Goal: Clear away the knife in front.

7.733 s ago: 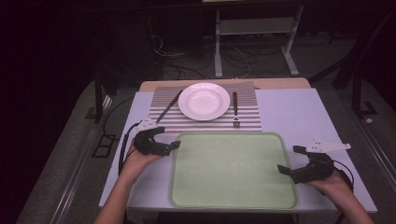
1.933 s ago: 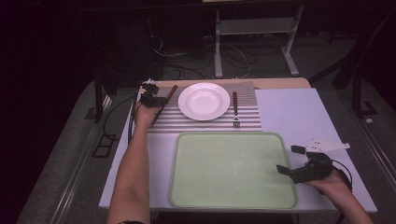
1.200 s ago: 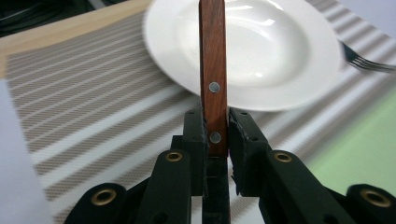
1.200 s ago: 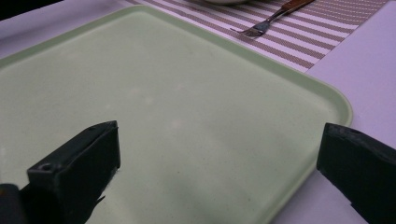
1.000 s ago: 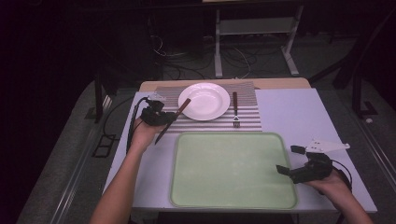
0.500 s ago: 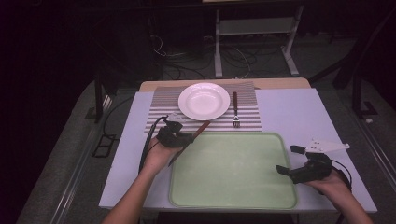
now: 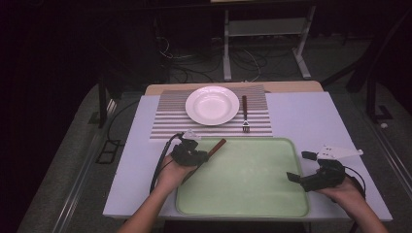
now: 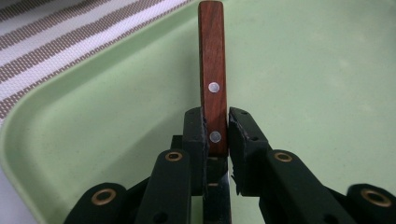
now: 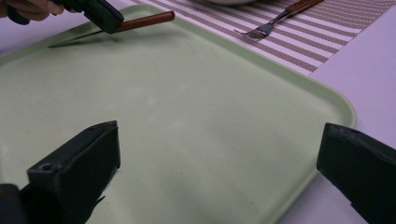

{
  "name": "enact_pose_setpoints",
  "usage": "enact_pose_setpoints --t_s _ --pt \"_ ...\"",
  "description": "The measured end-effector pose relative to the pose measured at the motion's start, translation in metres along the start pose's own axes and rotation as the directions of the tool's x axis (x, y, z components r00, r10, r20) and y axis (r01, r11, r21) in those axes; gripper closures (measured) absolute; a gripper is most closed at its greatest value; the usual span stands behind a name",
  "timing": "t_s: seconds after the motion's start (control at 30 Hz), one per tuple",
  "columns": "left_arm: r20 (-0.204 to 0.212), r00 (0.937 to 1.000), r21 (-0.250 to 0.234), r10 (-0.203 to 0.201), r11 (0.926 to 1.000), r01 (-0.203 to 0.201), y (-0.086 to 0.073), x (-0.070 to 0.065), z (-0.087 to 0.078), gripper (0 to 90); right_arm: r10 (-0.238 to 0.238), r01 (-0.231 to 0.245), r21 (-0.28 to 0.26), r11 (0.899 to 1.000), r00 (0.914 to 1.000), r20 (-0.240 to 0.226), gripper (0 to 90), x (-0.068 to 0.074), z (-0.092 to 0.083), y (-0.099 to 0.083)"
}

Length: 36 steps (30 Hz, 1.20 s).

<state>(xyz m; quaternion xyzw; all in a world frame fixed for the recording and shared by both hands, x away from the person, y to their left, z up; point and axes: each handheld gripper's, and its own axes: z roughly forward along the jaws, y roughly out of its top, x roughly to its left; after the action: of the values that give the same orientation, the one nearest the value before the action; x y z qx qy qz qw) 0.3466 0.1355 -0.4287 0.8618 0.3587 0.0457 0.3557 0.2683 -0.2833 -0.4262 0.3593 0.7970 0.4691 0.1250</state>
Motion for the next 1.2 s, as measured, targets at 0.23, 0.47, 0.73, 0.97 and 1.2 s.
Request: enact_pose_setpoints --t_s 0.23,0.47,0.73,0.97,1.2 --pt "-0.007 0.9997 -0.017 0.021 0.9996 -0.022 -0.001 0.000 0.001 76.8 -0.004 0.004 0.002 1.000 1.0000 0.000 0.0 0.000 0.000 0.000" --pt "0.049 0.9967 -0.046 0.064 0.9970 -0.062 0.008 -0.008 0.004 89.3 -0.009 0.009 0.002 1.000 0.9999 -0.006 0.0 0.000 0.000 0.000" --pt "0.047 0.9943 0.019 0.096 0.9951 -0.097 0.013 -0.015 0.027 89.5 -0.010 0.010 0.000 1.000 0.9999 -0.014 0.0 -0.001 -0.002 -0.001" --pt "0.019 0.9968 0.016 0.078 0.9968 -0.078 0.009 -0.006 0.024 89.5 -0.012 0.012 -0.003 1.000 0.9998 -0.013 0.0 -0.001 -0.001 -0.001" --pt "0.001 0.9983 0.011 0.059 0.9982 -0.059 0.005 0.004 0.017 89.6 -0.016 0.016 0.002 1.000 0.9998 -0.009 0.0 0.001 0.000 0.001"
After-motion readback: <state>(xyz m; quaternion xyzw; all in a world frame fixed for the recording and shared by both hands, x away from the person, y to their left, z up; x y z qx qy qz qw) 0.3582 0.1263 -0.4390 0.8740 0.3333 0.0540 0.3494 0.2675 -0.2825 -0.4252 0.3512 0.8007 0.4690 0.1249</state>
